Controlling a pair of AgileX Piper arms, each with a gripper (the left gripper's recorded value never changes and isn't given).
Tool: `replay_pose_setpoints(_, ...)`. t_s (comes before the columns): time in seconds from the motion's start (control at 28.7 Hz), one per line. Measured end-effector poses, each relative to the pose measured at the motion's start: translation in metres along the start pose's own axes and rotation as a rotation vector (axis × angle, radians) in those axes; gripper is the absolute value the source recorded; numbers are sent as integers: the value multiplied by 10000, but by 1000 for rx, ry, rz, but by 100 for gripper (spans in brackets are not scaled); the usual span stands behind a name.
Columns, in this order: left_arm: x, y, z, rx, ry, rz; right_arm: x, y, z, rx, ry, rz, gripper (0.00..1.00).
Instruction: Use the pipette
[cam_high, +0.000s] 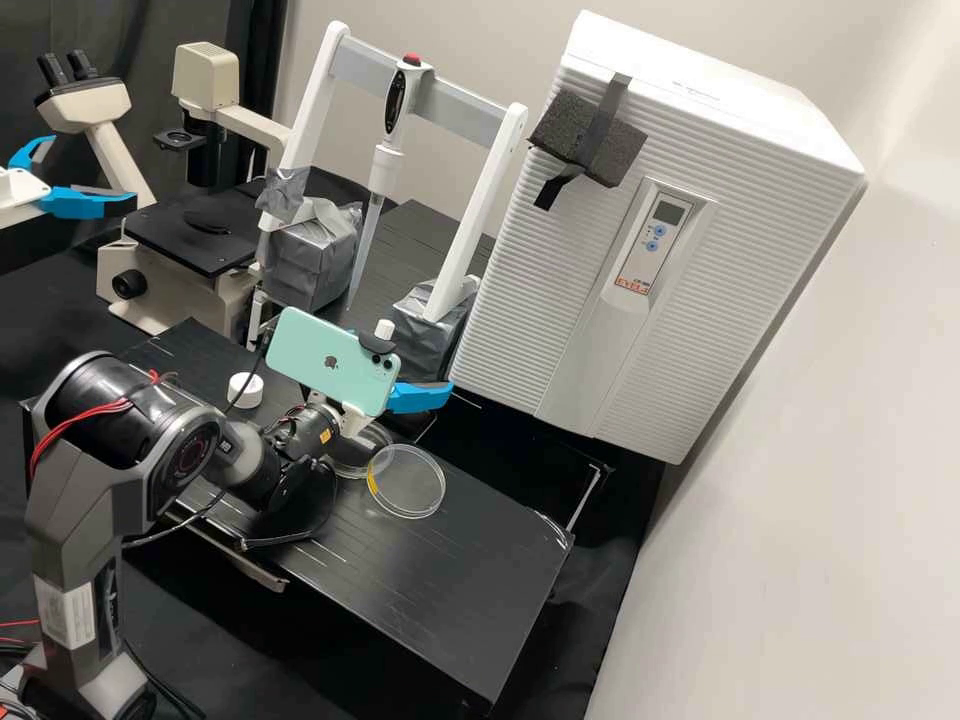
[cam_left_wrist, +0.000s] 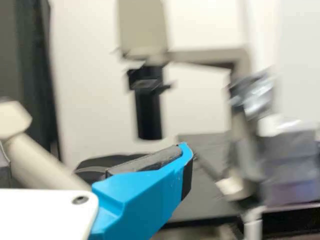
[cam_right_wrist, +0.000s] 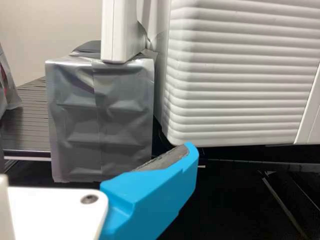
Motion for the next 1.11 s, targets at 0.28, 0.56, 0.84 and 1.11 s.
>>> replay_pose_setpoints(0.28,13,292,485,-18,-193,94,0,0,0,0,0,0,100)
replay_pose_setpoints(0.56,49,421,663,-28,-255,138,-41,34,-30,-1,6,5,100)
replay_pose_setpoints(0.84,100,466,814,-37,-295,152,-245,353,-573,50,189,93,100)
replay_pose_setpoints(1.11,255,369,874,-41,-256,130,-86,506,-1177,72,290,55,100)
